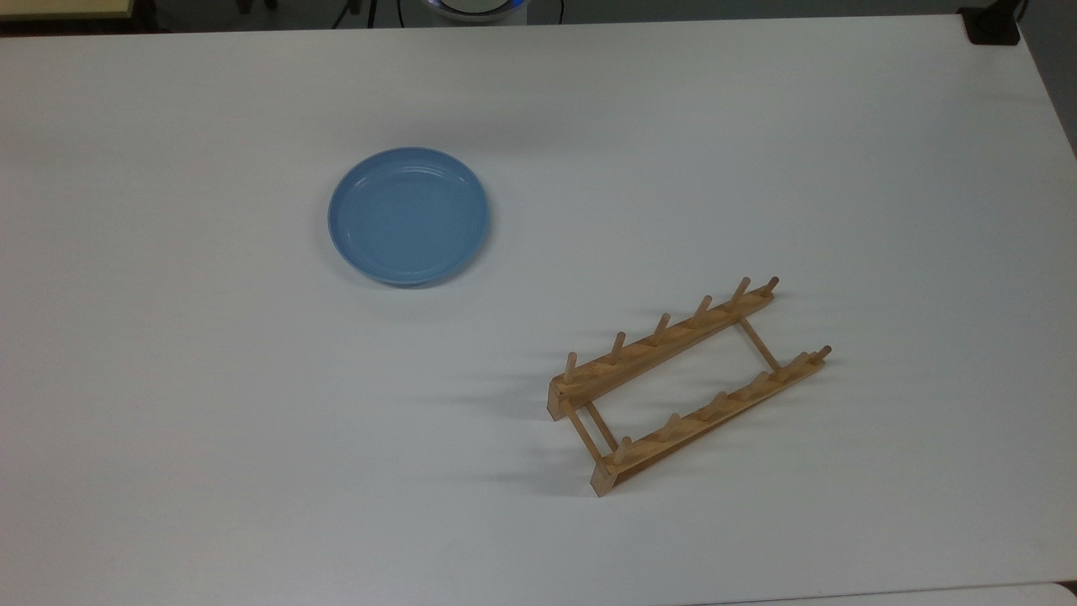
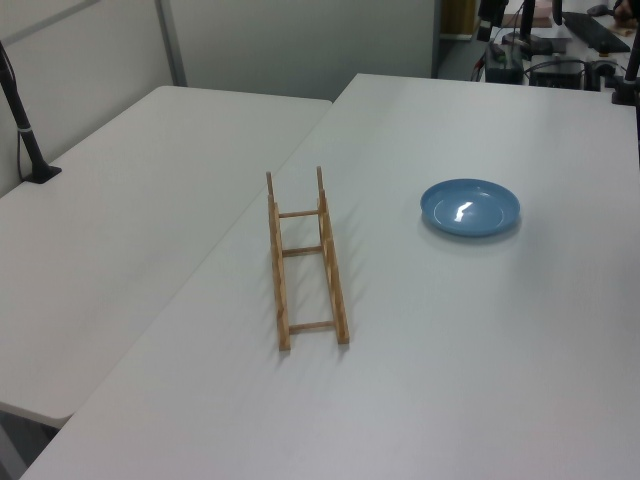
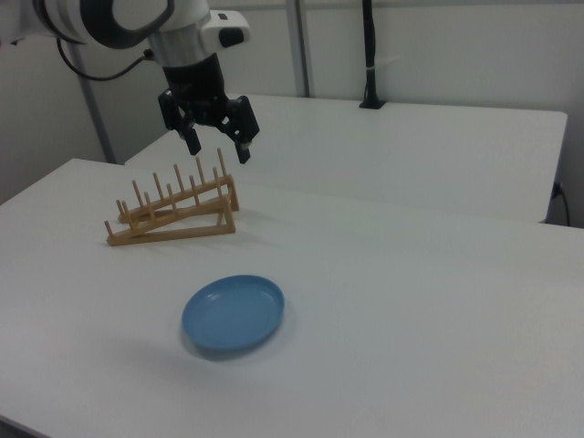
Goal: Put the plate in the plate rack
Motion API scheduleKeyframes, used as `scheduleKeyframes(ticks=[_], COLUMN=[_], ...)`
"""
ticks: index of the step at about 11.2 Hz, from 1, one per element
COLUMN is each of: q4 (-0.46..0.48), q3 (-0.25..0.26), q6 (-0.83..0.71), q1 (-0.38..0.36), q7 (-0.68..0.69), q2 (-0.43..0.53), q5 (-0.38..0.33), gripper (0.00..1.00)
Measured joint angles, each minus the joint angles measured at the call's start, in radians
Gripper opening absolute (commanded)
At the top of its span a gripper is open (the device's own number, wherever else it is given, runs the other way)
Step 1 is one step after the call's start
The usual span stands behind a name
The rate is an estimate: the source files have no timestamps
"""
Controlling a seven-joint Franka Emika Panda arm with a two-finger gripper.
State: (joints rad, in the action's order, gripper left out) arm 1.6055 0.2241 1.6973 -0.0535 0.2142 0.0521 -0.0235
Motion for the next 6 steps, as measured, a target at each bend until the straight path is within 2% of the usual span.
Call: scheduleKeyframes(ticks=[3, 6], q4=[0.007, 0.085], q3=[0.003, 0.009], q6=[0.0, -0.002], q1=[0.052, 0.114], q7=[0.217, 0.276], q2=[-0.001, -0.014], q5=[0.002, 0.022], gripper=[1.0, 0.99])
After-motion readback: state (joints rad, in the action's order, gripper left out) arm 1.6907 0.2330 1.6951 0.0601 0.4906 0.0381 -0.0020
